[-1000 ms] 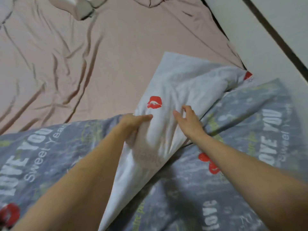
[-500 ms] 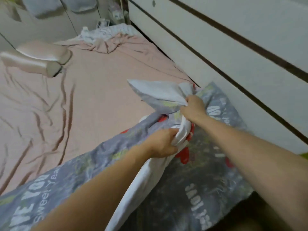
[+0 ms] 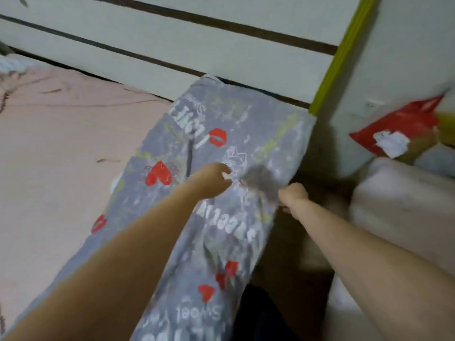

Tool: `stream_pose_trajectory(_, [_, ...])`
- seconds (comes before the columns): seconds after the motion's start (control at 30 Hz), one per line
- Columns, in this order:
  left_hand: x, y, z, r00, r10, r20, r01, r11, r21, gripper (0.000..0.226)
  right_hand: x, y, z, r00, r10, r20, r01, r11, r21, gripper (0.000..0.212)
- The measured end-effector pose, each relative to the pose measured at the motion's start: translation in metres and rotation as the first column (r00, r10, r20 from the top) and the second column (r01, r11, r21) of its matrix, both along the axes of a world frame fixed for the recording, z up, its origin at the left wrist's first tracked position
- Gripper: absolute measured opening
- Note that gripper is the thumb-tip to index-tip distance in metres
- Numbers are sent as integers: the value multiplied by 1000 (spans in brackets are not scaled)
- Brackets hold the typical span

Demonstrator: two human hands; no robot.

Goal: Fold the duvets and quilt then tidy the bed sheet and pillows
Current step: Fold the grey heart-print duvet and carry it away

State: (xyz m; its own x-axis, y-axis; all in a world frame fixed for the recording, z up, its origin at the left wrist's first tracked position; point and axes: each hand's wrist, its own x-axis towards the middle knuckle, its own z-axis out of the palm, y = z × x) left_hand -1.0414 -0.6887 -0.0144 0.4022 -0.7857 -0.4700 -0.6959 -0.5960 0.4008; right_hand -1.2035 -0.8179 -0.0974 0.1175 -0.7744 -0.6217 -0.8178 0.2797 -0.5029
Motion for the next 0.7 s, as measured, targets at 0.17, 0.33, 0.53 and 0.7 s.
stream_pose_trajectory(0.17, [27, -8, -6, 996, -12, 91, -3, 986, 169, 57, 0, -42, 14, 986, 157, -47, -164, 961, -222, 19])
stream_pose_trajectory(0.33, [44, -43, -13, 971, -97, 217, 53, 978, 201, 64, 27, -84, 17, 947, 303, -103, -320, 888, -330, 39])
stream_pose_trajectory(0.53, [62, -126, -38, 928, -206, 310, 154, 971, 184, 63, 70, -153, -12, 894, 431, -128, -449, 868, -212, 13])
stream_pose_trajectory(0.7, [102, -214, -57, 814, -355, 460, 242, 927, 288, 73, 121, -222, -43, 764, 621, -175, -644, 720, -259, 47])
